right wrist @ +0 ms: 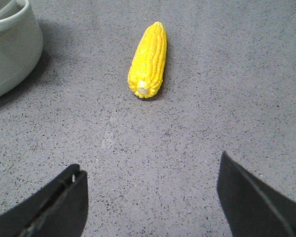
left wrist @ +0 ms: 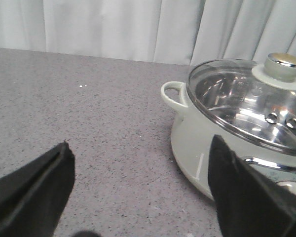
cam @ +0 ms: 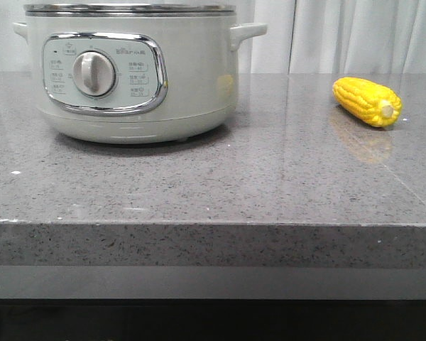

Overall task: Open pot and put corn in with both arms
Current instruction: 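Grasp the glass lid knob with the left gripper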

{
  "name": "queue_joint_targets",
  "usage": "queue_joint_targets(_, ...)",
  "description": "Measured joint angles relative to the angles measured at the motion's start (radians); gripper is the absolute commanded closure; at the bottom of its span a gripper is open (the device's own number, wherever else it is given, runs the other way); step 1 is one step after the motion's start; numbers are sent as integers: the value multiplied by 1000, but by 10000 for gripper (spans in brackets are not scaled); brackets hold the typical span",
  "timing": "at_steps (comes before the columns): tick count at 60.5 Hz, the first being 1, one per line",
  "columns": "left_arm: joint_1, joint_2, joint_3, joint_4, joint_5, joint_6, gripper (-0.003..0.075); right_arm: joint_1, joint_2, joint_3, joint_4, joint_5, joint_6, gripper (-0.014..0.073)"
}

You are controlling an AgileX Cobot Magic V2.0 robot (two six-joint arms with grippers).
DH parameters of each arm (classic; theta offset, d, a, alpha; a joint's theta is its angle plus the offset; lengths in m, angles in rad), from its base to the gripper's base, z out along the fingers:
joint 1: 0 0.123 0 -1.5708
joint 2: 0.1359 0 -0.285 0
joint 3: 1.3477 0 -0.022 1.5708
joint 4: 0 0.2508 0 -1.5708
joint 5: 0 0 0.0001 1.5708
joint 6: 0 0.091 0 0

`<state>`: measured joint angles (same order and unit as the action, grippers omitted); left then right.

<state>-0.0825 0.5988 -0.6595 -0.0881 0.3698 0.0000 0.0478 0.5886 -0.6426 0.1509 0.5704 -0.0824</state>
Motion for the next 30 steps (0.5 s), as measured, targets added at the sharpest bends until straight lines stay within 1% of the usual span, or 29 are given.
queue_joint_targets(6, -46, 58, -34, -11, -19, 0, 154, 0, 0, 0, 0, 0, 0, 15)
queue_joint_targets(12, -115, 122, -81, -15, -43, 0, 154, 0, 0, 0, 0, 0, 0, 15)
queue_joint_targets(22, -245, 253, -165, -15, -121, 0, 154, 0, 0, 0, 0, -2, 0, 15)
queue_joint_targets(30, -322, 369, -218, -15, -184, 0, 154, 0, 0, 0, 0, -2, 0, 15)
